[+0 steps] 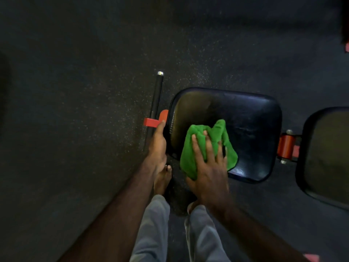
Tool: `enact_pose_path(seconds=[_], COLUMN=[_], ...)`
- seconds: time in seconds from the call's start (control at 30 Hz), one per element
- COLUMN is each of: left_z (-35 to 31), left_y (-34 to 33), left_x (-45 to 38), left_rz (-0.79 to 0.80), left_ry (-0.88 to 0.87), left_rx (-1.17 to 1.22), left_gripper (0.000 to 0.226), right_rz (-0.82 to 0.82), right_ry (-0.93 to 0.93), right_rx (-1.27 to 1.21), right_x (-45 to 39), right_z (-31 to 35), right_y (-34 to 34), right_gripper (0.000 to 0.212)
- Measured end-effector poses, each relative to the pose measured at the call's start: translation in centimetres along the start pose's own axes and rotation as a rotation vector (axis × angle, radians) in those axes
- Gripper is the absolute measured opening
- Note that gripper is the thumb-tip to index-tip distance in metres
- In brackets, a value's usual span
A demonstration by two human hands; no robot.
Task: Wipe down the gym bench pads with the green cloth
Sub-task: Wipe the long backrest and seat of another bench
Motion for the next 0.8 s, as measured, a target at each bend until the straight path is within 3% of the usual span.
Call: enact_pose_path(seconds=[0.1, 0.2, 0.27, 0.33, 0.4, 0.53, 0.57, 0.6, 0.7, 0.73, 0.8], left_z=[0.4, 0.2, 0.1, 0.4, 0.5, 0.8, 1.0, 1.1, 1.9, 2.0, 1.6], left_y=[0.1, 0.1, 0.2, 0.5, 1.0, 2.0, 2.3, 2.7, 3.7, 3.6, 3.0], left_x=[-0.3, 0.0, 0.2, 0.1, 0.0, -0.3, -0.7, -1.2, -2.8, -2.8, -2.5], left_rz=[0.043, 0.091, 0.095, 0.091, 0.079, 0.053, 0.04, 0.022, -0.044, -0.043, -0.04], left_ry=[0.043, 0.044, 0.032, 0.035, 0.019, 0.02, 0.024, 0.022, -0.056, -0.066, -0.085], left_rx=[0.047, 0.087, 0.108, 0.124, 0.131, 0.187, 0.184, 0.162, 0.029, 0.019, 0.035], left_gripper=[0.055, 0.065, 0.065, 0.067, 0.067, 0.061, 0.063, 0.065, 0.064, 0.063, 0.059], right_rz=[0.076, 0.112, 0.059, -0.01, -0.062, 0.048, 0.04, 0.007, -0.167, -0.189, -0.143], right_ry=[0.221, 0.498, 0.42, 0.203, 0.165, 0.645, 0.655, 0.559, -0.04, -0.098, 0.121], right_rx=[-0.086, -0.096, -0.115, -0.178, -0.171, -0.074, -0.05, -0.045, -0.099, -0.095, -0.081], right_x=[-1.7, -6.1, -8.0, -8.1, -7.0, -8.3, -9.9, -12.0, -16.0, -16.0, -15.9], right_z=[3.2, 3.1, 2.2, 2.4, 4.3, 5.9, 5.2, 4.2, 1.0, 1.2, 3.0], right_y=[-1.4, -0.7, -0.1, 0.0, -0.7, -1.2, -0.8, -0.3, 1.1, 1.1, 0.7], right_gripper=[0.105, 0.111, 0.113, 0.107, 0.098, 0.093, 0.093, 0.093, 0.09, 0.089, 0.089])
Point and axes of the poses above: each hand's wrist, its own x-axis away from the middle knuckle, its own y-axis out of the back of the hand, z = x × y, the point moved 7 cm from there along -x, towards the middle knuckle, and after that the axes turned 15 degrees about -z, right-handed, at the moved point
